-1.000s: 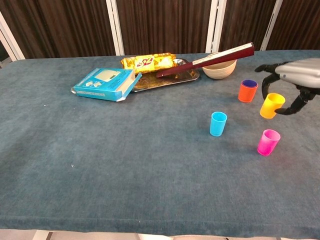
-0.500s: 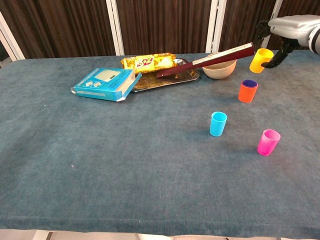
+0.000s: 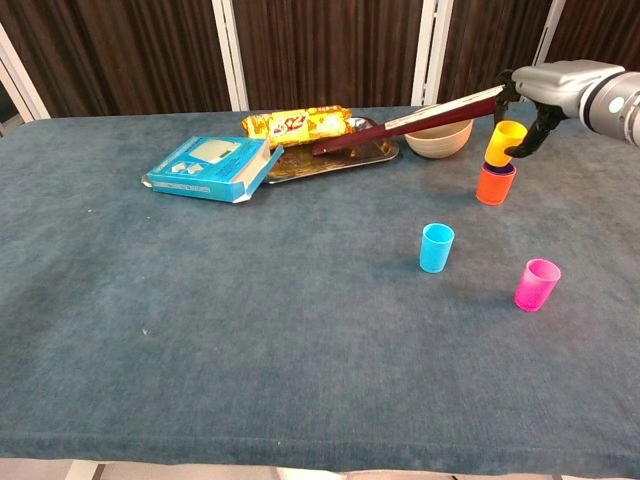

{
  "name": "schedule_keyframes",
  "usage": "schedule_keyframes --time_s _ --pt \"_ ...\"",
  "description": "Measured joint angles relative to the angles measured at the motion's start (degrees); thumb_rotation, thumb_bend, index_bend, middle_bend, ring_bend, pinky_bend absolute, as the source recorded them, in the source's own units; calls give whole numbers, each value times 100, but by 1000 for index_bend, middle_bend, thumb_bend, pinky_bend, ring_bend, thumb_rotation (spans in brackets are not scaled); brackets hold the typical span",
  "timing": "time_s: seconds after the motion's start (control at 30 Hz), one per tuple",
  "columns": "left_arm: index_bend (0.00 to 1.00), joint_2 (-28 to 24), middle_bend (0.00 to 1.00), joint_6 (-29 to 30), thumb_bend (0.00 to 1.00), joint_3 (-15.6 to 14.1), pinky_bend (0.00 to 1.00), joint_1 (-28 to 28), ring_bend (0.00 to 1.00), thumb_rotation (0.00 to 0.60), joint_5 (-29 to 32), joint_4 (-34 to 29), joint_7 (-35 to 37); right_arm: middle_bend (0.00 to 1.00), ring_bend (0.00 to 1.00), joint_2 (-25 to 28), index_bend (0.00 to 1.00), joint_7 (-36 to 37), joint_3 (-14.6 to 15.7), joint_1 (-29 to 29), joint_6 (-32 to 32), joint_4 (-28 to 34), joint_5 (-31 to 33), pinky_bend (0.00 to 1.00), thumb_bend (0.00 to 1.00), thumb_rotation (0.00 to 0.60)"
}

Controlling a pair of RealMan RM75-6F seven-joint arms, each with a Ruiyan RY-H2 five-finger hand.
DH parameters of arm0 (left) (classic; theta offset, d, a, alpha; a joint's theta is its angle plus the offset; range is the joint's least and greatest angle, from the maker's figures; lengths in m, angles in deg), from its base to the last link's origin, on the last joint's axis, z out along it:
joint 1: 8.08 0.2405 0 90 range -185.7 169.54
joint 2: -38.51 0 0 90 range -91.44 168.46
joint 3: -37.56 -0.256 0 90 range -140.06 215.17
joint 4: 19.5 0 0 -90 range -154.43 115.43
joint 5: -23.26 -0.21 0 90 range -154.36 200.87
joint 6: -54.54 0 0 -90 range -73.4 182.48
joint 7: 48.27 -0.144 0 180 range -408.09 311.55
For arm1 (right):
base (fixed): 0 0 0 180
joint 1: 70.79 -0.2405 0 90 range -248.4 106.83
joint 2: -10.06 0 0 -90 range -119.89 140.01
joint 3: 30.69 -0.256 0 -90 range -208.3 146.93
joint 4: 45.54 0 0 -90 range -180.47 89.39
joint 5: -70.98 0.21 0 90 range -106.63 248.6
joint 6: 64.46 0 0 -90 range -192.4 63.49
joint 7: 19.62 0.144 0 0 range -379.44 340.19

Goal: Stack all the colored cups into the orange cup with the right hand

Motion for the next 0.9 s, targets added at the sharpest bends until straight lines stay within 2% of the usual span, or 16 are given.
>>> schedule_keyframes --time_s 0.2,0.27,0.43,0.53,0.6,0.73,0.9 --pt "0 -1 9 33 479 -8 174 9 42 600 -23 -8 -5 27 0 18 565 -11 73 35 -11 44 -21 0 427 600" --pt "0 -4 9 34 481 -10 174 9 42 600 -26 -8 0 27 0 18 528 -13 90 43 -5 56 -17 0 427 600" --pt "0 -12 9 53 479 -11 174 13 42 600 -34 -11 11 17 0 50 225 -28 126 59 36 125 17 0 427 600" --pt "0 -16 9 63 479 -11 174 16 41 600 -40 -10 22 0 0 104 95 -8 139 78 34 215 1 0 428 600" --pt "0 -19 9 67 480 -14 174 17 42 600 -46 -12 29 0 0 165 77 33 143 103 12 337 -40 0 427 600" --pt "0 -17 9 74 480 -13 174 18 42 600 -50 -14 26 0 0 370 105 260 180 238 -136 856 -347 0 427 600" --pt "0 7 9 11 480 -31 174 -6 42 600 -60 -21 -6 0 0 782 152 621 446 514 -324 2083 -1235 0 427 600"
